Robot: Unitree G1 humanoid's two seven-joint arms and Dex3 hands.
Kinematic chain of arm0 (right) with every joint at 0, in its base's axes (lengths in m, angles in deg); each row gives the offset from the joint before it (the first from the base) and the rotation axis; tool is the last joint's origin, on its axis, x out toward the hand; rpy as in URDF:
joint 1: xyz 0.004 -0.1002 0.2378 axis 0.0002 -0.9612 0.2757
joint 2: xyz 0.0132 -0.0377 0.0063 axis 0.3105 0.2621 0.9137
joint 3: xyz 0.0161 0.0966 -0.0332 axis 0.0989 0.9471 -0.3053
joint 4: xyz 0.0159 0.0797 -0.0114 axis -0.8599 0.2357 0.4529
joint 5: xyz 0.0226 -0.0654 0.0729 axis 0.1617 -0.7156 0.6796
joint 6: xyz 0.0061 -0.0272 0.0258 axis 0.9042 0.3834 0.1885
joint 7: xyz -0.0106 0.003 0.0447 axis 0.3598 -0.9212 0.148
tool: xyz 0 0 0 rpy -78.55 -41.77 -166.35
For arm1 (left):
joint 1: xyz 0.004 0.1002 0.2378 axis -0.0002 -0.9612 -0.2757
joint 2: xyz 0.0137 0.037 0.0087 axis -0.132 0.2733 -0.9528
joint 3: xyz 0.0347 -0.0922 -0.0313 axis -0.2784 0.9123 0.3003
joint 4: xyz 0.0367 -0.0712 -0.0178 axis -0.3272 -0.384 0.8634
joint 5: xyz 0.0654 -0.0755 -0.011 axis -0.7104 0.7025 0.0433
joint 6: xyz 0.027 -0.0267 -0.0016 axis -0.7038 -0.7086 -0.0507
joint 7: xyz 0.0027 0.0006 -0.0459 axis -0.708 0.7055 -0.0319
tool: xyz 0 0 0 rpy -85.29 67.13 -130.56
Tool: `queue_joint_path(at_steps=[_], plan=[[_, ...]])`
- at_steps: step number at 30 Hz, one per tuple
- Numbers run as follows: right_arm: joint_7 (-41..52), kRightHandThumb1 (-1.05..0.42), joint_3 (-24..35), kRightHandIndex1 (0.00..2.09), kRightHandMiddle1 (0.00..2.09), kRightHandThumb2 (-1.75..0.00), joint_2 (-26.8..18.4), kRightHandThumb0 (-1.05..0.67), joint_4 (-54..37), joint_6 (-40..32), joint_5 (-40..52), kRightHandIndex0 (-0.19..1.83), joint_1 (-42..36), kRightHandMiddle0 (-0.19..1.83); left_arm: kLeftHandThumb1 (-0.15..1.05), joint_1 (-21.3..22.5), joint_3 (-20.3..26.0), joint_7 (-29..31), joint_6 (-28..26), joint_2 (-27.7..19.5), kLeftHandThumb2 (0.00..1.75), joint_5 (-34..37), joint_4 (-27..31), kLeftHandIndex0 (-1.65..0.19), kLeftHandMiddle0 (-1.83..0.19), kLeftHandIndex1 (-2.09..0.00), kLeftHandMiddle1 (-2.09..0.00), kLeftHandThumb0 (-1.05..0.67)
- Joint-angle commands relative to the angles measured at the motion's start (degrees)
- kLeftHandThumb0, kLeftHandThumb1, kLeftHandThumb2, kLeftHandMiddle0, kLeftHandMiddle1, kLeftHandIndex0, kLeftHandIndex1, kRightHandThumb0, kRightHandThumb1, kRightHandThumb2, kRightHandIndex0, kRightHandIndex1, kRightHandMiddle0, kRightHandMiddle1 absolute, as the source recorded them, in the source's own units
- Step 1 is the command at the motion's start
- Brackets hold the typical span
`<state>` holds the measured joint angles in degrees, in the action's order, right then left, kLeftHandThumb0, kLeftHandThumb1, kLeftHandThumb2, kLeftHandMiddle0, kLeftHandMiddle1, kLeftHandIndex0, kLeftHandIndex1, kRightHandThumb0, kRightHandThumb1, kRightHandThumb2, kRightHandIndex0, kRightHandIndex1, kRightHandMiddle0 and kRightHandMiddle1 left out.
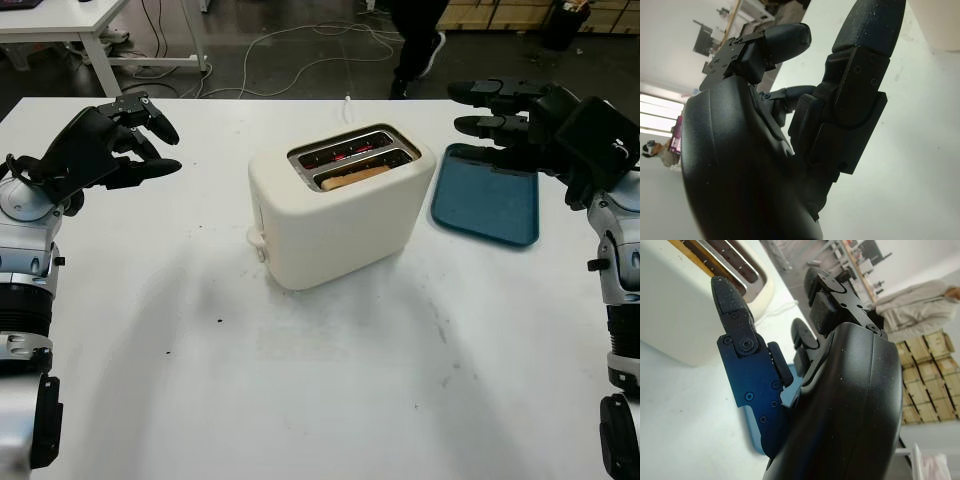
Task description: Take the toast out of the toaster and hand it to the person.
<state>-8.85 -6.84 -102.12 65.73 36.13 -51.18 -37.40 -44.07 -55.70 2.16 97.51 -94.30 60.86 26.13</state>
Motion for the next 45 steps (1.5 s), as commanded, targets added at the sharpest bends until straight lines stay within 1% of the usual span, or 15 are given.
queue_joint_path(at_steps=[1,5,8,14,18,25,26,29,32,38,42,45], plan=[[-0.17,-0.77,0.32,0.22,0.01,0.0,-0.07,-0.55,0.08,0.52,0.28,0.42,0.78,0.51,0.87,-0.05,0.42,-0.06,-0.31,-0.39,0.0,0.7,0.46,-0.32,-0.31,-1.56,-1.64,-1.05],[-0.38,-0.77,0.47,0.23,0.01,0.0,0.17,-0.53,-0.44,-0.66,0.55,0.41,0.8,0.5,0.87,0.09,0.37,-0.2,0.54,-0.52,0.0,0.46,-0.08,-0.32,-0.31,-1.57,-1.65,-1.05],[-0.25,-0.78,0.36,0.24,0.01,0.0,-0.03,-0.55,-0.35,0.51,0.28,0.42,0.52,0.51,0.87,-0.05,0.3,-0.44,0.26,-0.55,0.0,0.23,0.29,-0.32,-0.31,-1.57,-1.65,-1.05],[-0.16,-0.77,0.27,0.26,0.01,0.0,-0.16,-0.53,-0.11,0.36,0.18,0.4,0.64,0.51,0.87,0.14,0.18,-0.37,0.05,-0.63,0.0,0.08,0.13,-0.3,-0.3,-1.58,-1.65,-1.05],[-0.17,-0.77,0.48,0.26,0.0,0.0,0.18,-0.55,-0.03,0.52,0.58,0.39,0.65,0.5,0.86,0.18,0.48,-0.1,0.21,-0.37,0.0,0.71,-0.1,-0.32,-0.31,-1.56,-1.64,-1.05],[-1.42,-0.77,0.08,0.28,0.0,0.0,0.79,-0.53,-2.05,-2.87,0.28,0.37,0.6,0.5,0.86,0.07,0.56,-0.03,-0.07,-0.41,0.0,0.83,-0.1,-0.33,-0.31,-1.54,-1.63,-1.05],[-1.41,-0.77,0.06,0.28,0.0,0.0,0.94,-0.52,-2.34,-3.56,0.46,0.37,0.61,0.5,0.86,0.1,0.65,0.12,0.35,-0.44,0.0,0.97,-0.41,-0.33,-0.31,-1.54,-1.63,-1.05],[-1.69,-0.77,-0.27,0.29,0.0,0.0,1.42,-0.42,-3.2,-5.16,0.35,0.35,0.62,0.49,0.85,0.32,0.95,0.23,0.48,-0.45,0.0,1.26,-1.17,-0.33,-0.31,-1.54,-1.63,-1.05],[-2.58,-0.78,-0.88,0.3,0.0,-0.01,2.08,-0.39,-3.68,-6.14,-0.21,0.35,0.56,0.49,0.85,0.39,0.94,-0.02,-0.33,-0.19,0.0,1.12,-1.38,-0.34,-0.32,-1.53,-1.63,-1.05],[-3.18,-0.78,-1.26,0.32,0.0,0.0,2.63,-0.39,-3.41,-5.83,-0.48,0.35,0.58,0.49,0.83,0.44,0.56,0.32,-1.06,0.28,0.0,1.12,-1.16,-0.36,-0.32,-1.49,-1.61,-1.05],[-3.22,-0.78,-0.88,0.33,0.0,0.0,2.89,-0.41,-3.06,-5.63,-0.09,0.34,0.5,0.48,0.81,0.67,0.65,0.95,-0.52,1.15,0.0,1.92,-2.07,-0.37,-0.33,-1.47,-1.6,-1.05],[-3.02,-0.78,-0.91,0.34,0.0,0.0,2.67,-0.4,-2.98,-5.18,-0.24,0.33,0.26,0.49,0.81,0.47,0.46,0.56,-1.15,1.44,0.0,2.14,-1.68,-0.42,-0.37,-1.43,-1.57,-1.05]])
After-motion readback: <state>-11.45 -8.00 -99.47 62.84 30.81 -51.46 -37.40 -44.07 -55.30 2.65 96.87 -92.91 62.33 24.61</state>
